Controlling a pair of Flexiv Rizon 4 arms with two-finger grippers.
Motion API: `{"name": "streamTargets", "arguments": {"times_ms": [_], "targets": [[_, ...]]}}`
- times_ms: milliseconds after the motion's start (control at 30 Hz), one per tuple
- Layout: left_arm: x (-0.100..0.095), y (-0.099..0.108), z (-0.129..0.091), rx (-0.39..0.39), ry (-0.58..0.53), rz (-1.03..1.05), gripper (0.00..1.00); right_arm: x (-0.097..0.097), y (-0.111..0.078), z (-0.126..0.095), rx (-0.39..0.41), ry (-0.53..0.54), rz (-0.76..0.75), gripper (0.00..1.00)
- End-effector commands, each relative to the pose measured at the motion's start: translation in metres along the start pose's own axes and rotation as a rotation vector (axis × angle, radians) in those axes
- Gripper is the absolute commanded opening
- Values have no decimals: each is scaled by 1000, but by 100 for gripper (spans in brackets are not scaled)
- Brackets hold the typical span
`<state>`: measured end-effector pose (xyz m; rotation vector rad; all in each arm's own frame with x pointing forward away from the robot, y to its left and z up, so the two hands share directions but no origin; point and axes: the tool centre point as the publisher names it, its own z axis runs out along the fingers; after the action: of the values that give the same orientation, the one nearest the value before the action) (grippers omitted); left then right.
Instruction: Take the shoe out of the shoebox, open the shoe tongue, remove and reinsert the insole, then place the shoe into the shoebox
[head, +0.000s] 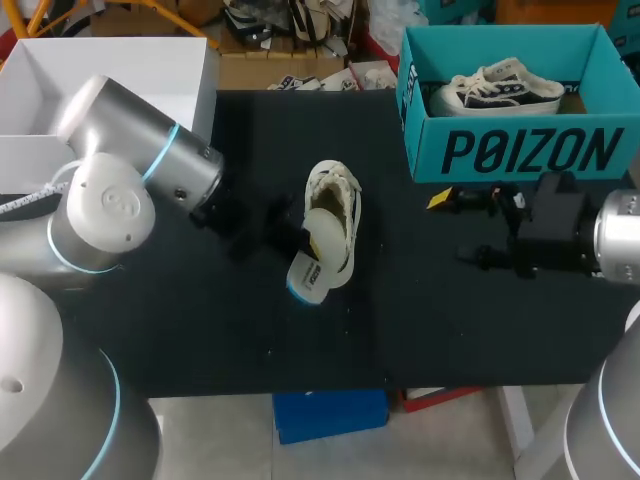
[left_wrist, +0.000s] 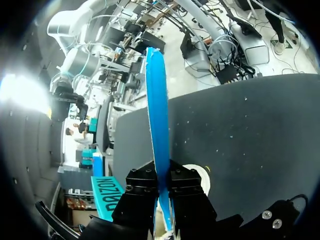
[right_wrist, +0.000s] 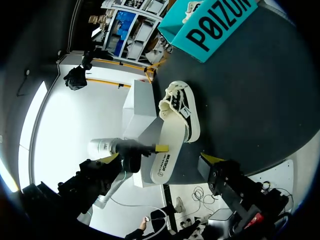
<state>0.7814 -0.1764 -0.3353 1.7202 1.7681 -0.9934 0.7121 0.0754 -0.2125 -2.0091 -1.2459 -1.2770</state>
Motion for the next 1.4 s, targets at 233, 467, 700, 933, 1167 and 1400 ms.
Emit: {"name": "streamTargets", "arguments": {"times_ms": [233,467,700,933,1167,1400], "targets": [[0,21,8,15,27,-12,0,0,0,-1,0,-1,1,100],[4,23,11,6,23,-19,0,0,0,-1,0,-1,1,100],[10,31,16,-16,32,-20,0,0,0,-1,0,-1,1,100],[17,46,18,-71,28,-5,0,0,0,-1,0,-1,1,100],[25,60,24,-91,10,-13,0,0,0,-1,0,-1,1,100],[22,71,29,-103,11,-16,0,0,0,-1,0,-1,1,100]]}}
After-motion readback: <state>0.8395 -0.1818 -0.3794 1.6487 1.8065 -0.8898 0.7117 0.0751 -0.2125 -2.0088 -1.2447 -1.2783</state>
